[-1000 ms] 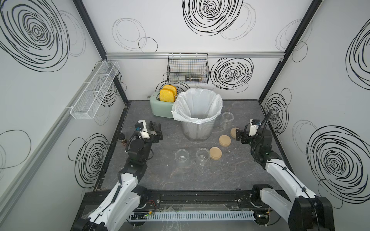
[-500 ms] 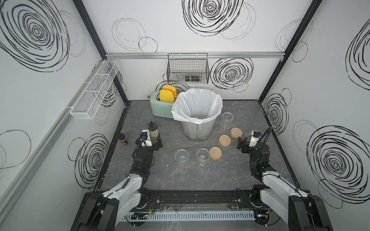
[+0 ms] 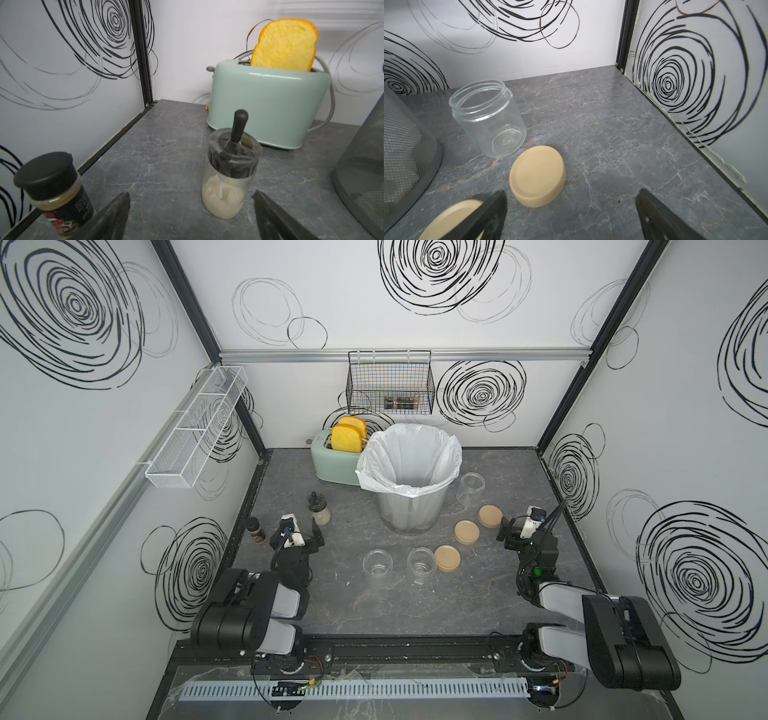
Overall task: Empty moldy rice from jars
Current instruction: Reset both arms
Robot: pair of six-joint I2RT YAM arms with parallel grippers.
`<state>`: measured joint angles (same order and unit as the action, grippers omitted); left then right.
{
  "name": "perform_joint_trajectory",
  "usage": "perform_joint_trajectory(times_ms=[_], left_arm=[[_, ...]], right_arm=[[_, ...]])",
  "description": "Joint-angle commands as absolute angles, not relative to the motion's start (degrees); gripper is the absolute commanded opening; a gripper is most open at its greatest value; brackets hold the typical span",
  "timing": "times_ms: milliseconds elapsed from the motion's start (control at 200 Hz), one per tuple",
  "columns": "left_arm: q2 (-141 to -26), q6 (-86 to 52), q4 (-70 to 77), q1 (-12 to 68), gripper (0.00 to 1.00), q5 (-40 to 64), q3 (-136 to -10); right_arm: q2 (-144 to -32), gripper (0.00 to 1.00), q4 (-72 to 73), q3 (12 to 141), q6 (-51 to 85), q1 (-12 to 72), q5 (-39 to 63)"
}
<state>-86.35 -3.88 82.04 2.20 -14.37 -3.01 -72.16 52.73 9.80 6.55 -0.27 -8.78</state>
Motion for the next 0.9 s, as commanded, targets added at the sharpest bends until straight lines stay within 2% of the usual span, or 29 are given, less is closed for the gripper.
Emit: perform_joint_trajectory(times_ms=[0, 55, 165, 230, 896], left_arm=[[-84.5, -4.0, 88.7, 2.6, 0.96, -12.0, -4.4], [-84.9, -4.1, 87.2, 2.6, 0.96, -11.9, -5.5], [-85.4, -3.0, 84.4, 2.5, 0.96, -9.3, -7.5], [-85.5, -2.2, 80.9, 2.8, 0.96, -8.6, -9.4], [-85.5, -1.1, 79.0, 4.0, 0.96, -10.1, -10.5]], right_arm=[[-76.1, 0.98, 66.5, 8.5, 8.3, -1.4, -9.5], [-80.1, 0.98, 73.5, 7.2, 6.9, -1.7, -7.5], [-84.0, 0.98, 70.4, 10.8, 5.5, -1.5, -4.2], [-84.0, 0.98, 63.7, 13.9, 5.5, -1.3, -3.1], [-84.5, 0.98, 63.8, 14.3, 4.7, 0.0, -5.0]])
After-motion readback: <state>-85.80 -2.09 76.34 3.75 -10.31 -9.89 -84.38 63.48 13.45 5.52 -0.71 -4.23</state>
